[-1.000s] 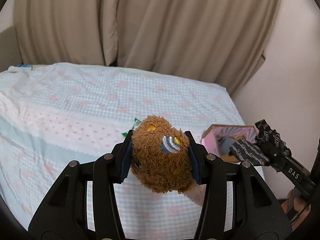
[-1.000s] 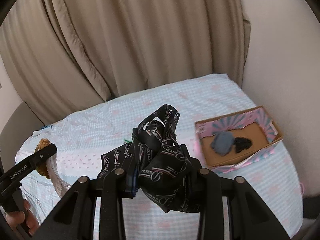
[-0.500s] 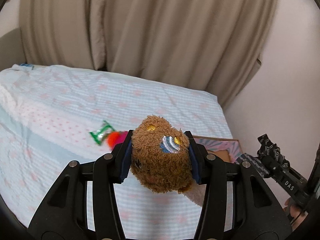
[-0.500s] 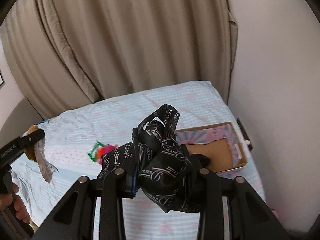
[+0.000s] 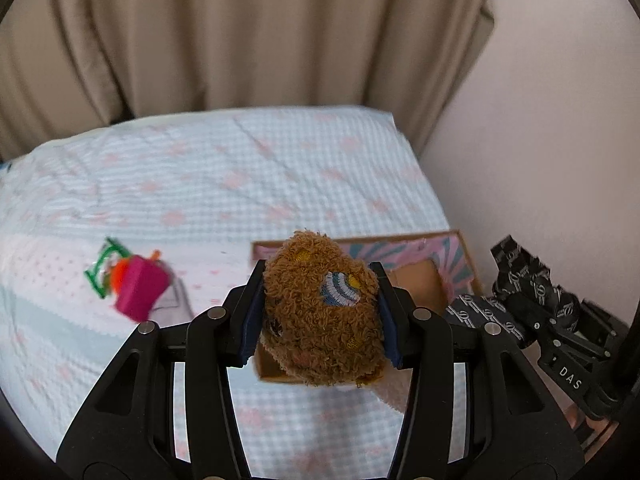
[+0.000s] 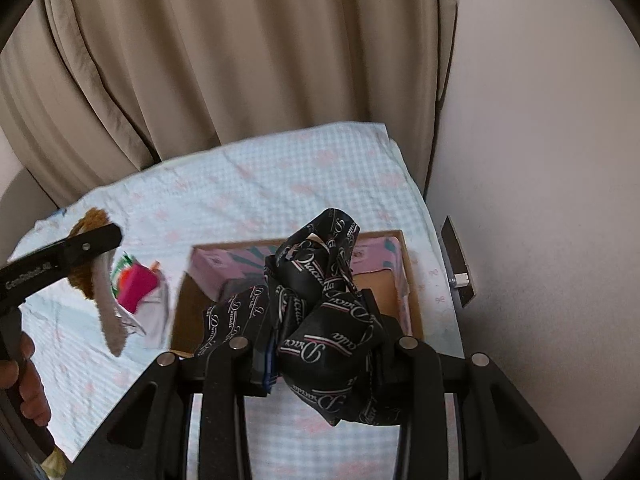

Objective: Organize soft objects
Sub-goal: 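Carry the plush toy and black cloth into the box and release both, then withdraw both tools from the box toward the remaining items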

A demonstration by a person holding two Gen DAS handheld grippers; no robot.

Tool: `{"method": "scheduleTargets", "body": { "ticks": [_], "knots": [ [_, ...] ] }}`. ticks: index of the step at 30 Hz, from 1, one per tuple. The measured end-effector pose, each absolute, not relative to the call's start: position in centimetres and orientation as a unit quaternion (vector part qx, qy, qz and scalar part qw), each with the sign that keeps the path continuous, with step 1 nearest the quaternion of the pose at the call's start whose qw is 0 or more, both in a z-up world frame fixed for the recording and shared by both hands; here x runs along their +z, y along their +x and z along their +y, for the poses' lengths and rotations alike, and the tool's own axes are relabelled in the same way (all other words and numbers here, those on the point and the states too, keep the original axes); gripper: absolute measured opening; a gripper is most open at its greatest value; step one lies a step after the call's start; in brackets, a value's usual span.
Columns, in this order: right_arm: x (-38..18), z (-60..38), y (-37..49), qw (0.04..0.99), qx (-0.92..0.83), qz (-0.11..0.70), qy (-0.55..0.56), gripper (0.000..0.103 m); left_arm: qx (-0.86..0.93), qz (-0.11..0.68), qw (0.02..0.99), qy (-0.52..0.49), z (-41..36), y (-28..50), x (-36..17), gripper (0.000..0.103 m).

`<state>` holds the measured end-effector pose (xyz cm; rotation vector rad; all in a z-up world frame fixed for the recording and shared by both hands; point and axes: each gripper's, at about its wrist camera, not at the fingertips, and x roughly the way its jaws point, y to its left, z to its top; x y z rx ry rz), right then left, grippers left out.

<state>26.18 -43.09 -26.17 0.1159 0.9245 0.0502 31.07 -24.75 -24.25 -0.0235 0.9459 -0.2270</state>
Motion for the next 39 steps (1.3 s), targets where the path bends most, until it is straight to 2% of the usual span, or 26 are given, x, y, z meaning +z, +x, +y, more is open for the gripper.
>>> {"method": "scheduleTargets", "body": {
  "ticks": [7, 16, 18, 19, 20, 22, 23, 24, 25, 39],
  "knots": [
    [-32.0, -44.4, 28.2, 0.877, 0.052, 0.477, 0.038, 0.032, -0.111, 0.521, 0.846, 0.03, -29.1, 35.6, -31.6, 0.045],
    [-37.1, -44.0, 30.8, 0.858, 0.087, 0.505, 0.026, 0.032, -0.105, 0.548, 0.828, 0.052, -29.8, 38.5, -36.1, 0.045],
    [-37.8, -43.9, 31.3, 0.854, 0.091, 0.511, 0.017, 0.032, -0.104, 0.55, 0.827, 0.041, -30.0, 39.2, -36.4, 0.051],
    [-38.1, -43.9, 31.5, 0.852, 0.094, 0.514, 0.016, 0.033, -0.106, 0.551, 0.827, 0.035, -30.2, 39.6, -36.5, 0.06],
    [-38.3, -44.0, 31.6, 0.851, 0.096, 0.516, 0.015, 0.036, -0.109, 0.554, 0.825, 0.027, -30.3, 40.0, -36.5, 0.078],
    [-38.5, -43.9, 31.7, 0.847, 0.108, 0.519, 0.019, 0.056, -0.098, 0.554, 0.826, 0.031, -30.5, 40.5, -36.4, 0.103],
    [-38.7, -43.8, 31.7, 0.846, 0.117, 0.52, 0.021, 0.065, -0.094, 0.549, 0.83, 0.035, -30.4, 40.6, -36.2, 0.103],
    [-38.7, -43.8, 31.6, 0.847, 0.123, 0.517, 0.018, 0.092, -0.092, 0.546, 0.832, 0.035, -30.4, 40.6, -36.0, 0.103],
    [-38.7, -43.6, 31.4, 0.847, 0.127, 0.515, 0.014, 0.103, -0.092, 0.547, 0.832, 0.033, -30.2, 40.6, -35.9, 0.103],
    [-36.2, -43.5, 29.4, 0.864, 0.131, 0.484, 0.034, 0.103, -0.099, 0.535, 0.839, 0.024, -29.5, 38.4, -33.0, 0.103]
  ]
}}
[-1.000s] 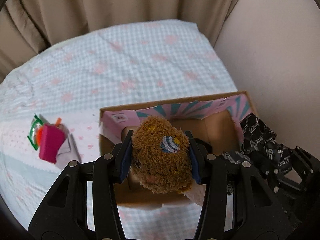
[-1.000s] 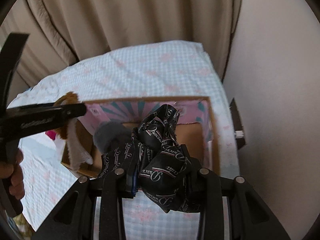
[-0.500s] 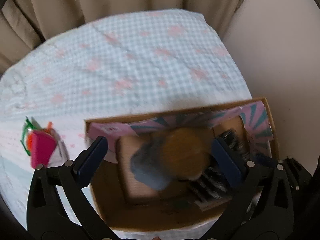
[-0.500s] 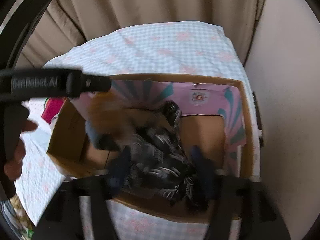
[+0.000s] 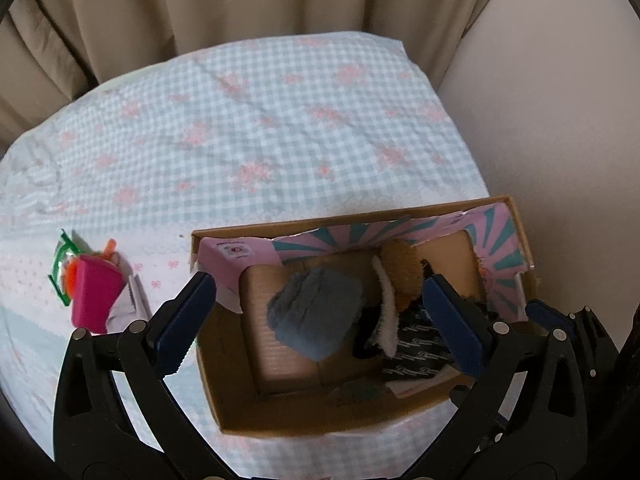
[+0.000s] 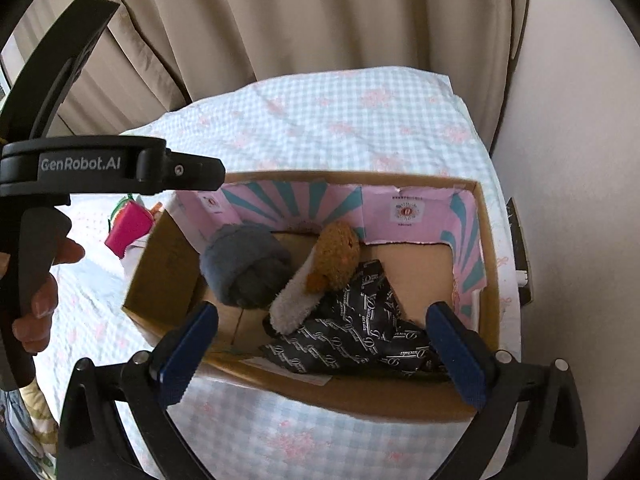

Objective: Organize soft objects
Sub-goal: 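Withdraw both tools from the box toward the remaining items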

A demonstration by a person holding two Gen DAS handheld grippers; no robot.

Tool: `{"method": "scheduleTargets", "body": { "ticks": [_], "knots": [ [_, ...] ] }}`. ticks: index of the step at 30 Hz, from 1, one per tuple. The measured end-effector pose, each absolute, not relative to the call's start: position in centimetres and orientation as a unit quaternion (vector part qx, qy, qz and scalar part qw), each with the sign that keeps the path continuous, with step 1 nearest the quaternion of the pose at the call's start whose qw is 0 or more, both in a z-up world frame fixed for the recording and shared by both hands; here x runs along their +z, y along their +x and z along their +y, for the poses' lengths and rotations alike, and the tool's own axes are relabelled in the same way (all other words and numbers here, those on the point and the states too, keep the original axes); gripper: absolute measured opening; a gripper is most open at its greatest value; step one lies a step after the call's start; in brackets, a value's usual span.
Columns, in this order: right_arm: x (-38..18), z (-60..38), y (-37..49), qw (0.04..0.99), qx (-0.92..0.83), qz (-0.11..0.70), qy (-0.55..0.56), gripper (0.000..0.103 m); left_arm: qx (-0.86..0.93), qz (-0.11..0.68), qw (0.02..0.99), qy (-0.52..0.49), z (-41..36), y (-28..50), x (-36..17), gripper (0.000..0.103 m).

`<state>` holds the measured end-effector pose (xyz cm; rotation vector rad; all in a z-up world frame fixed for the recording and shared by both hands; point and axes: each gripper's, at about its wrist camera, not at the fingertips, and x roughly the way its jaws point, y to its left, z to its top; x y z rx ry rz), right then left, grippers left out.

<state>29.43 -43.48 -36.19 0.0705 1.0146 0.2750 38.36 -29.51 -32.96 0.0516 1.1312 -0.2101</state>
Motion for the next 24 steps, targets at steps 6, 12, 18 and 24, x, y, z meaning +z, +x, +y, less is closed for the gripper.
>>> {"method": "scheduleTargets", "body": {
  "ticks": [6, 12, 18, 24],
  "knots": [
    [-32.7, -43.1, 28.3, 0.87, 0.12, 0.477, 0.028, 0.103, -0.108, 0.513, 0.851, 0.017, -29.2, 36.5, -28.7, 0.103],
    [-27.8, -42.6, 26.3, 0.882, 0.096, 0.46, 0.02, 0.103, -0.114, 0.484, 0.868, -0.001, -27.6, 33.4, -23.3, 0.103],
    [-22.9, -41.7, 23.5, 0.893, 0.08, 0.442, 0.039, 0.103, -0.115, 0.449, 0.886, -0.003, -24.9, 29.4, -18.2, 0.103],
    [-18.3, -40.2, 19.8, 0.916, 0.035, 0.395, 0.056, 0.103, -0.118, 0.41, 0.904, -0.021, -20.9, 24.4, -14.3, 0.103]
  ]
}}
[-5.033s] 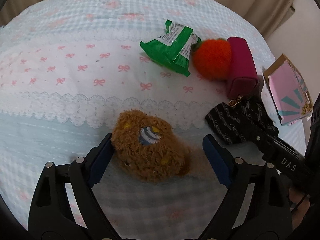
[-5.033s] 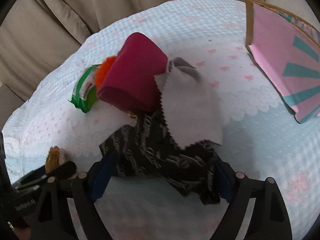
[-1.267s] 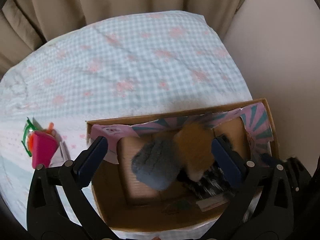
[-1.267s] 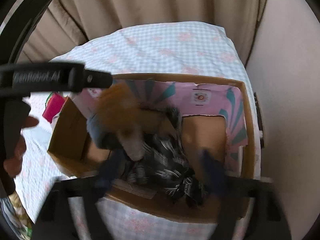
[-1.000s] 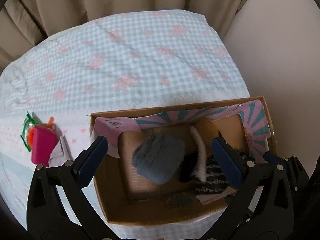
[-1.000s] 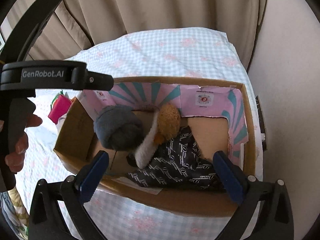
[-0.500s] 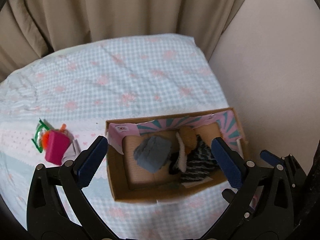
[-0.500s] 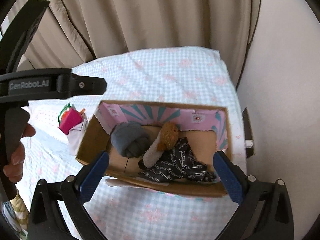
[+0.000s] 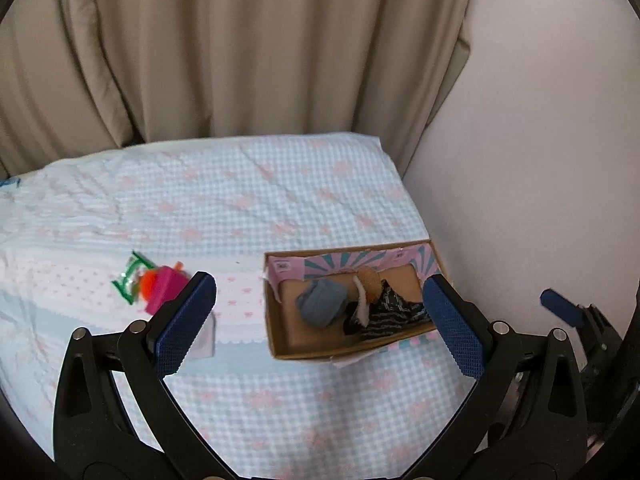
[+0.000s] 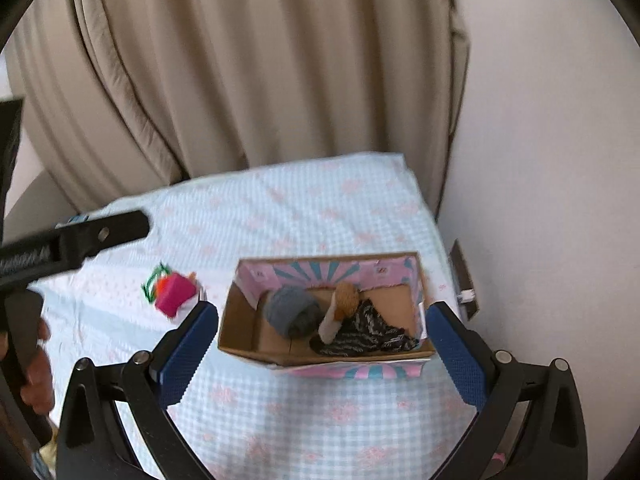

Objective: Organize soft objects
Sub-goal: 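Withdraw both tools from the box toward the remaining items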

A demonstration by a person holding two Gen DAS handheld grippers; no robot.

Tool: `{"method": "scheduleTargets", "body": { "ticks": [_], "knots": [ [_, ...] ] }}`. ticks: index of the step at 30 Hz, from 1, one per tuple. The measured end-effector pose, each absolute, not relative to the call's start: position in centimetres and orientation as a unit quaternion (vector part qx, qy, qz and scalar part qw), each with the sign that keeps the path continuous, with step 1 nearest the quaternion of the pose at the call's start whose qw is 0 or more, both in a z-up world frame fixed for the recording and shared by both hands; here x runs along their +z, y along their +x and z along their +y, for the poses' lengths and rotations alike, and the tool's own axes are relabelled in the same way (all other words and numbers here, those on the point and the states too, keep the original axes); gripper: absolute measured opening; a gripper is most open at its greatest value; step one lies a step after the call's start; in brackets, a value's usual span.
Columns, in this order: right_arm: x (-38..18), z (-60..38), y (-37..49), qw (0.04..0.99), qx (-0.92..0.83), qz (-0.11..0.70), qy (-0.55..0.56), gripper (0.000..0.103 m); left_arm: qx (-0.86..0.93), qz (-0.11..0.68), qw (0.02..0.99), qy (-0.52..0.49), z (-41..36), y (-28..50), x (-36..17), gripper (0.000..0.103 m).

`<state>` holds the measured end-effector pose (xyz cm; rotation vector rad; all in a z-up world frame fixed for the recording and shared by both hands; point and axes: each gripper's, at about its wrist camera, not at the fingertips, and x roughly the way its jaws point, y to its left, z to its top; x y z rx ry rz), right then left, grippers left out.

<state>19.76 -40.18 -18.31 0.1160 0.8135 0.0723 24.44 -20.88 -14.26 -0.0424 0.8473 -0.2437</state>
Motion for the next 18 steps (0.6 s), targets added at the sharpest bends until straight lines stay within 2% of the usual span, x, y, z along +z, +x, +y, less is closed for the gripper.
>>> {"method": "scheduleTargets", "body": {
  "ticks": [8, 18],
  "knots": [
    [-14.4, -36.9, 16.1, 0.93, 0.006, 0.364, 0.049, 0.103, -0.11, 0.365, 0.924, -0.033, -14.8, 18.3, -10.8, 0.103],
    [-12.2, -29.5, 12.5, 0.935, -0.002, 0.354, 0.028, 0.103, -0.103, 0.35, 0.93, -0.055, -5.5, 13.6, -9.5, 0.103]
  ]
}}
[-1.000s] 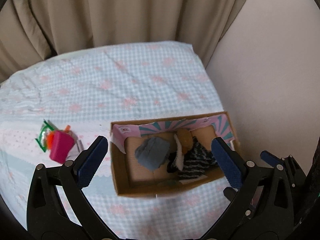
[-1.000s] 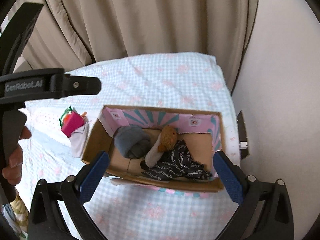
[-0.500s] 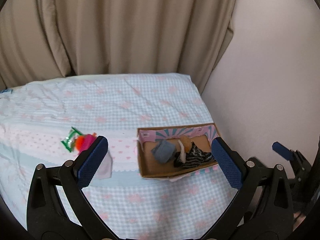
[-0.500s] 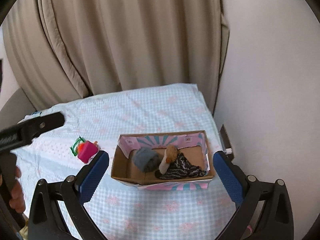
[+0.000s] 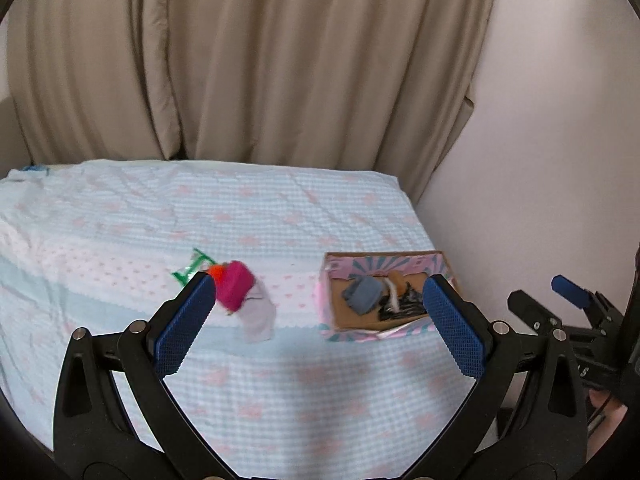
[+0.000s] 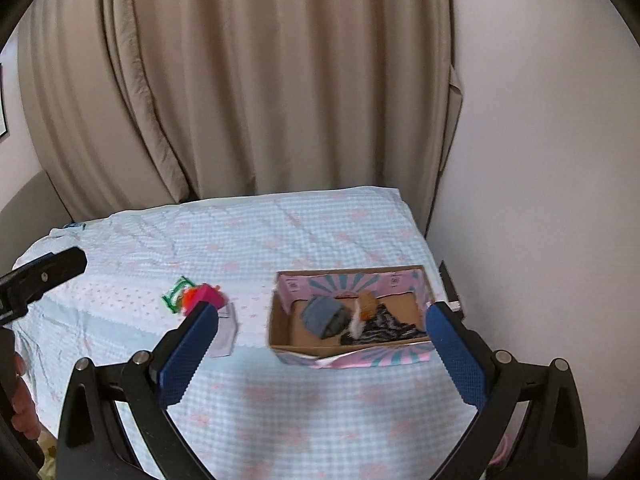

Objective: Organize soft objects
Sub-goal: 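Withdraw both tools from the box toward the remaining items, then grasp the green snack packet with the left tool while the right tool grasps the pink pouch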

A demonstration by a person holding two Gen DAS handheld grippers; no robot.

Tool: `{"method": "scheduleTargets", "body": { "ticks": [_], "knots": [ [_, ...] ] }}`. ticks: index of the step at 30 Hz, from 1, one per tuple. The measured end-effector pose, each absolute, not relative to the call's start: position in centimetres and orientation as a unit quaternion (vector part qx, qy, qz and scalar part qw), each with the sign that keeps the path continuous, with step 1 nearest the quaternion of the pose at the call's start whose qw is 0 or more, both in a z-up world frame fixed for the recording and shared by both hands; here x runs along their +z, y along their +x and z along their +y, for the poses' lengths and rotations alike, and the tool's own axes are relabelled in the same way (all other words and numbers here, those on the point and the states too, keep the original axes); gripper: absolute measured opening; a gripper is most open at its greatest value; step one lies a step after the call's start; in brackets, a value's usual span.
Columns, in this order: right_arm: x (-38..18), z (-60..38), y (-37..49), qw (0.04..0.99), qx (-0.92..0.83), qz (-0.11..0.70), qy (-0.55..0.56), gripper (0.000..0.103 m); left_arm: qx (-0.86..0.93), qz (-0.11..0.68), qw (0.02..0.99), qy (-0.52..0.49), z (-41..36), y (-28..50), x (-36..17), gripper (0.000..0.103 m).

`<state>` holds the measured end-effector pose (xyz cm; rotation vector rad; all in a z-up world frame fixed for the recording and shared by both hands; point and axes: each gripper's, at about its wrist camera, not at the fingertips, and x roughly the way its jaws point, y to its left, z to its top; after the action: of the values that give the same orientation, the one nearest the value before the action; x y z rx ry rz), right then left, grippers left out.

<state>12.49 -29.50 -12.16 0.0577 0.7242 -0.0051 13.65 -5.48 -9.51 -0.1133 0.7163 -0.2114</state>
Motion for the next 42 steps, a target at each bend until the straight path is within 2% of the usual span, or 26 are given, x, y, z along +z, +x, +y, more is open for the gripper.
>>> {"method": "scheduleTargets", "body": {
  "ticks": [11, 21, 30, 33, 37, 42],
  "knots": [
    [-12.7, -16.9, 13.7, 0.934, 0.01, 0.355, 0.037, 0.103, -0.077, 0.372, 0.923, -0.055, 9.3, 14.9, -10.9, 0.103],
    [-18.2, -7.3, 19.2, 0.917, -0.014, 0.392, 0.07, 0.103, -0.102, 0.399, 0.911, -0.036, 18.9, 22.7, -16.4, 0.103],
    [-25.0, -2.9, 26.1, 0.896, -0.052, 0.43, 0.096, 0.103, -0.131, 0.441, 0.888, -0.015, 20.4, 32.2, -24.9, 0.102],
    [-27.7, -2.1, 28.8, 0.888, -0.062, 0.446, 0.092, 0.093, -0.142, 0.456, 0.879, -0.013, 19.7, 35.3, -28.2, 0.102],
    [-32.2, -1.7, 32.6, 0.875, -0.075, 0.47, 0.087, 0.088, -0.152, 0.472, 0.868, -0.006, 18.6, 38.9, -33.0, 0.101],
    [-37.5, -1.8, 36.5, 0.863, -0.089, 0.489, 0.095, 0.087, -0.156, 0.497, 0.853, -0.001, 17.4, 42.3, -38.9, 0.095]
  ]
}}
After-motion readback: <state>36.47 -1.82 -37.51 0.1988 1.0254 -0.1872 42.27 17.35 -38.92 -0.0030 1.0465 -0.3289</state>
